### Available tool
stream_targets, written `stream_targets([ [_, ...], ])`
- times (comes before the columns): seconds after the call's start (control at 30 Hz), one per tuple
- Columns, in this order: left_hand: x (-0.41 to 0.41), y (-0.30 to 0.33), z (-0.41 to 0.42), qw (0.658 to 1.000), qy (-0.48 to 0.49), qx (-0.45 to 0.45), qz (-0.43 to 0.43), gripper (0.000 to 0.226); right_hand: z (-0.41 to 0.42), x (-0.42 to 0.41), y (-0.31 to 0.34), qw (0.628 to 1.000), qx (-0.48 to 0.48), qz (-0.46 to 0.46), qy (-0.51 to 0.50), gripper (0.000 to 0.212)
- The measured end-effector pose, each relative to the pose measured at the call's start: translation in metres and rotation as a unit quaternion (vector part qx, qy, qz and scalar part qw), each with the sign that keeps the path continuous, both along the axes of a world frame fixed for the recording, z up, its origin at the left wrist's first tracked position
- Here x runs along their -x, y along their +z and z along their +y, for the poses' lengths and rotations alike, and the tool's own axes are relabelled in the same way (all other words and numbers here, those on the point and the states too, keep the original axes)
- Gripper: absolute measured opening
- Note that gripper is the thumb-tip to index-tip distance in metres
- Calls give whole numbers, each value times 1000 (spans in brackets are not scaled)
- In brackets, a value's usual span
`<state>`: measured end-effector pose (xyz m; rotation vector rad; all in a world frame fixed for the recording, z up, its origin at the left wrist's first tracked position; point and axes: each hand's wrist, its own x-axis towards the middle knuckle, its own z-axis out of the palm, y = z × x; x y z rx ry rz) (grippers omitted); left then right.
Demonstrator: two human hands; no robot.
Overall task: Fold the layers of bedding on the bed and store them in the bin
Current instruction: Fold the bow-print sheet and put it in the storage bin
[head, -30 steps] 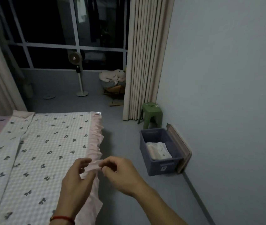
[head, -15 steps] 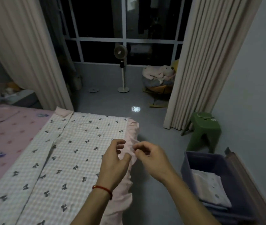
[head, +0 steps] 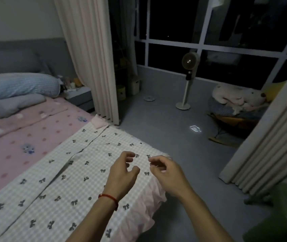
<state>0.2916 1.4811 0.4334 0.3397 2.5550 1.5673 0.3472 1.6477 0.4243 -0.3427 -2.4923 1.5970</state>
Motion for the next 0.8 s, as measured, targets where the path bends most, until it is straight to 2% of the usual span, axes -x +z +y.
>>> stream_targets([
  [0.2, 124, -46, 82, 996, 63, -39, -51, 28, 83, 144, -39, 996, -30, -50, 74, 19],
  [0.4, 228, -64, 153, 988, 88, 1, -126, 31, 159, 266, -56, 986, -32, -92, 132, 22],
  [0.5, 269, -70, 178, 983, 119, 27, -134, 32, 192, 327, -66, 978, -10, -116, 175, 20],
  [0.6, 305, -78, 196, 971, 182, 55, -144, 33, 215, 387, -82, 965, -18, -117, 234, 19],
  [0.7, 333, -80, 234, 941, 289, 52, -166, 37, 245, 448, -94, 948, -18, -118, 296, 19],
  [0.8, 352, -69, 265, 926, 335, 39, -170, 55, 261, 493, -94, 924, -31, -142, 352, 18],
])
